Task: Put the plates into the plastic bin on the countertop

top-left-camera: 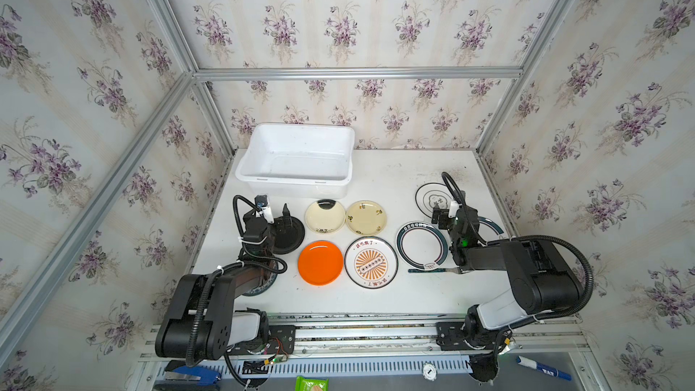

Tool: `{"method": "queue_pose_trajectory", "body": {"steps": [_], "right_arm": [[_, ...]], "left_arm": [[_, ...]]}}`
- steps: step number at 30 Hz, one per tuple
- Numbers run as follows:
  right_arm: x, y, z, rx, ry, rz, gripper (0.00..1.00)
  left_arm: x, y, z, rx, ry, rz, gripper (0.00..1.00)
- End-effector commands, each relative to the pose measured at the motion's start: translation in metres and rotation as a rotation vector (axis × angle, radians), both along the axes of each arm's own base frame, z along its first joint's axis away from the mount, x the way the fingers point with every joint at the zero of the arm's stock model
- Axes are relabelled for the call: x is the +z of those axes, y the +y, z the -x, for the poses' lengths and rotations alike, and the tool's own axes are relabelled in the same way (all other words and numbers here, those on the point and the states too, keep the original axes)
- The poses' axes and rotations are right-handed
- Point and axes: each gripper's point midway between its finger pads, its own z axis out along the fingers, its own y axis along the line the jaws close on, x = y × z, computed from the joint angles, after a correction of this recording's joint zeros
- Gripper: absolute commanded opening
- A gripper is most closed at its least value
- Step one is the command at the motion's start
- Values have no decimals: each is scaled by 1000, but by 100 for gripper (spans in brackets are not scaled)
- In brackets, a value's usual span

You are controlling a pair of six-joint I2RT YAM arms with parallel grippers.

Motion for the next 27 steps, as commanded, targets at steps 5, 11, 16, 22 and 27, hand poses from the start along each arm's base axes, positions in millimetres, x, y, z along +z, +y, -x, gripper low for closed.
{"method": "queue_pose_trajectory", "body": {"steps": [5,11,16,22,27], "right_arm": [[6,3,-3,13,-25,-16,100],[6,3,-4,10,-21,-11,100],[8,1,-3,-3,-30,-10,100],[16,-2,4,-25,-59,-11,100],[34,-14,14,-107,-49,6,100]], "left_arm": [[10,0,-3,-4,-36,-11,99],[11,0,-3,-3,-38,-11,99],[19,14,11,80,-82,12,99],[38,8,20,59,-71,18,99],[53,20,37,136,-109,70,100]]}}
